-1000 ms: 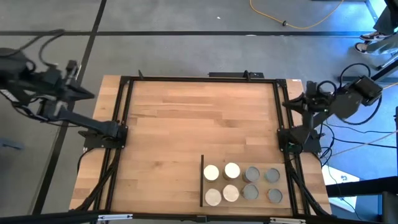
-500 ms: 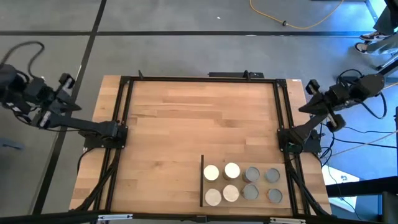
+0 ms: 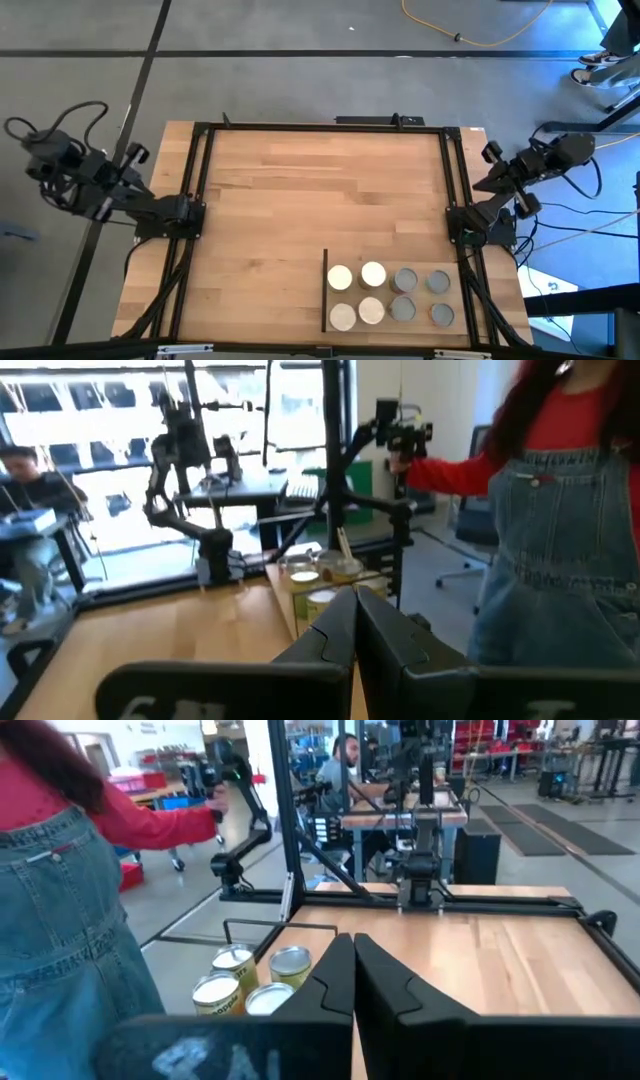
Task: Pick and place cans onto a shelf
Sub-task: Return to Home Position
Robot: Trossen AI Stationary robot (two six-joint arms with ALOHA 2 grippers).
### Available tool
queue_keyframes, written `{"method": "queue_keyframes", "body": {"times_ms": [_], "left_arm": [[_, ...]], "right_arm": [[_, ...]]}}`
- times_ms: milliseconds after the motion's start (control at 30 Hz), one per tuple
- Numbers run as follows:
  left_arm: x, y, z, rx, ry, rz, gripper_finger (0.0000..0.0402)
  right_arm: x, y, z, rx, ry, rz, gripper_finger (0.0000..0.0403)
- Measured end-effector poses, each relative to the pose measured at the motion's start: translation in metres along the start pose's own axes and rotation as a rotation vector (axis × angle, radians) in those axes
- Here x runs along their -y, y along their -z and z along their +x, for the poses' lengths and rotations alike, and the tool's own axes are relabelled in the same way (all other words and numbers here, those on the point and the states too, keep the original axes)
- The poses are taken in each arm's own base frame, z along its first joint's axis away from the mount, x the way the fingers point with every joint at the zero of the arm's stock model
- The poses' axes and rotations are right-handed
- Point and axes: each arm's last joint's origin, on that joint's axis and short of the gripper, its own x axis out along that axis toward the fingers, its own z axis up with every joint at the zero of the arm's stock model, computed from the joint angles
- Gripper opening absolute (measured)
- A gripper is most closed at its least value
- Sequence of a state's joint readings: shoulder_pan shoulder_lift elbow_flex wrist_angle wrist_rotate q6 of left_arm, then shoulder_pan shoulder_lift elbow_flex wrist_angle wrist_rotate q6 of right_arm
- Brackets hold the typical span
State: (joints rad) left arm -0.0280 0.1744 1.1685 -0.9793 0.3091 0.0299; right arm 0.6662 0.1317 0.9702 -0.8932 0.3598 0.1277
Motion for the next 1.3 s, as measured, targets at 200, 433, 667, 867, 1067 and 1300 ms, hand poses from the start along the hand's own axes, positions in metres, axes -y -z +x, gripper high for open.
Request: {"method": "queue_keyframes", "body": {"times_ms": [200,433,667,867,1067,1300], "left_arm": [[0.003,0.023,-0.008,0.097,-0.006,0.029,0.0000],[0.002,0.035,-0.004,0.090,-0.019,0.001,0.0000],[-0.002,0.043,0.007,0.066,-0.043,0.001,0.0000],[-0.011,0.057,0.033,0.064,-0.060,0.031,0.0000],[-0.020,0.081,0.065,0.059,-0.068,0.090,0.0000],[-0.029,0.112,0.096,0.060,-0.065,0.098,0.0000]], "right_arm": [[0.004,0.021,-0.004,0.035,-0.011,0.021,0.0000],[0.003,0.031,0.001,0.026,-0.027,0.029,0.0000],[0.001,0.035,0.007,0.025,-0.025,-0.013,0.0000],[-0.004,0.043,0.023,0.049,-0.024,-0.042,0.0000],[-0.010,0.054,0.042,0.089,-0.022,-0.048,0.0000],[-0.017,0.077,0.069,0.125,-0.025,-0.037,0.0000]]}}
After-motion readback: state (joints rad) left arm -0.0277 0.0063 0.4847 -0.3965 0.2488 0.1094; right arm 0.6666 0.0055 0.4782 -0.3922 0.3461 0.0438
